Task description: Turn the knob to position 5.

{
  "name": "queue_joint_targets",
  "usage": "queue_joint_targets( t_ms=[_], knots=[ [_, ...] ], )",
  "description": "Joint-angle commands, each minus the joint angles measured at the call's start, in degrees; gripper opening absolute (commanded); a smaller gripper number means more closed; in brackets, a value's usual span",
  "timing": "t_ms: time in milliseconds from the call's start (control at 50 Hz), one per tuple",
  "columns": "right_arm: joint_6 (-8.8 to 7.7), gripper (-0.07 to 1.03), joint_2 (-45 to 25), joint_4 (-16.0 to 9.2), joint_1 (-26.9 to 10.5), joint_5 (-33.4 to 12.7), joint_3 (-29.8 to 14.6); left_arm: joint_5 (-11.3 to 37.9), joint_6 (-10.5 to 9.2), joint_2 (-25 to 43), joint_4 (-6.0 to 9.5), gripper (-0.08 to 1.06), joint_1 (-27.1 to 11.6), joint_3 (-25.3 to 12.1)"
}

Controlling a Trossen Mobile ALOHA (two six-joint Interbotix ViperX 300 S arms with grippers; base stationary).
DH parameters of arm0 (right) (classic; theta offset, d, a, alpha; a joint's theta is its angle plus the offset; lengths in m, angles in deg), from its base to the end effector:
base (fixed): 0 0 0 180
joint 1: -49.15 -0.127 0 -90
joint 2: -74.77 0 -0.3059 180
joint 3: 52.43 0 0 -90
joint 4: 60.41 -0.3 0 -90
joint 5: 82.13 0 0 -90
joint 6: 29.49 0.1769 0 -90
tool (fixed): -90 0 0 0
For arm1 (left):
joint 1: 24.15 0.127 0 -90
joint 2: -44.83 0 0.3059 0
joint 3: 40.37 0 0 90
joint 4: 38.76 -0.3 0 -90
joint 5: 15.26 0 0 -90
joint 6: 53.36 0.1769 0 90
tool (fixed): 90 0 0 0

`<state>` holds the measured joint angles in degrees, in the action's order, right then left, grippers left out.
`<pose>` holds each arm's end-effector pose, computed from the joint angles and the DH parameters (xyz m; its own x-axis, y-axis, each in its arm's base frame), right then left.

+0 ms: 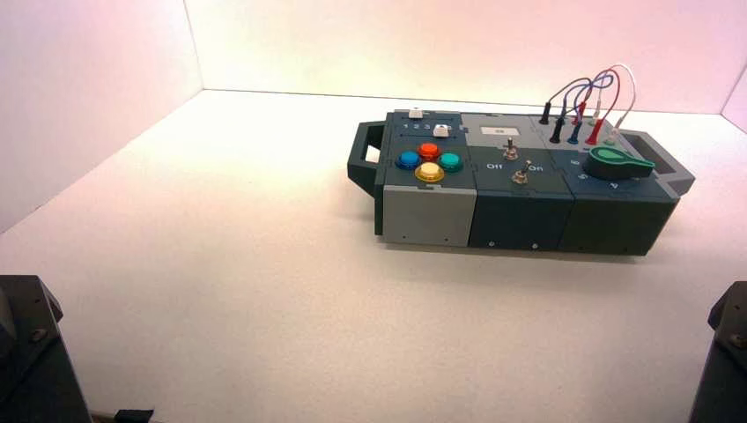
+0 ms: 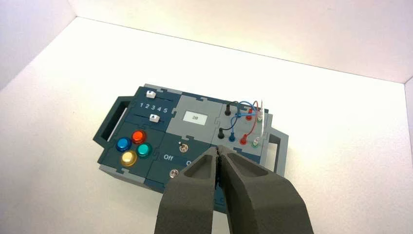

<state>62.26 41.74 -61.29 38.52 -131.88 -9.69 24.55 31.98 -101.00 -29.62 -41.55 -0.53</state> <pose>0.1749 0.0349 0.2647 0.7978 0.1617 -0.5809 -0.1706 0.9845 0.0397 0.1824 -0.0760 0.3114 0.8404 -0.3699 -0.3961 0.3014 0.9264 -0.2258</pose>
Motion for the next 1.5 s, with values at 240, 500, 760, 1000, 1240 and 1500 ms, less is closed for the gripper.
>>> queue_joint_targets(
  t_ms=[240,500,760,1000,1240,1500],
  knots=[
    [0.0,-0.02,-0.8,0.0,0.0,0.3,-1.6,-0.3,-0.35,2.5,0.62,-0.03,0.0,-2.1],
    [0.09,-0.02,-0.6,0.0,0.0,0.2,-2.1,-0.3,-0.35,4.7,1.14,-0.03,-1.5,-2.2],
    [0.35,-0.02,-3.2,-0.1,0.0,-3.1,-2.0,-0.9,-0.18,9.0,1.23,-0.03,-3.1,-2.5],
    [0.97,-0.02,-14.3,0.0,0.1,-6.3,-3.9,-2.1,1.41,11.2,0.53,-0.03,-3.2,-3.4],
    [1.76,-0.02,-27.7,-0.1,0.9,-7.5,-7.0,-3.6,4.22,16.0,0.44,-0.03,-3.2,-4.0],
    [1.67,-0.02,-33.5,-0.2,6.2,-8.2,-6.8,-5.8,6.5,19.6,0.44,-0.03,-3.2,-4.6]
  ],
)
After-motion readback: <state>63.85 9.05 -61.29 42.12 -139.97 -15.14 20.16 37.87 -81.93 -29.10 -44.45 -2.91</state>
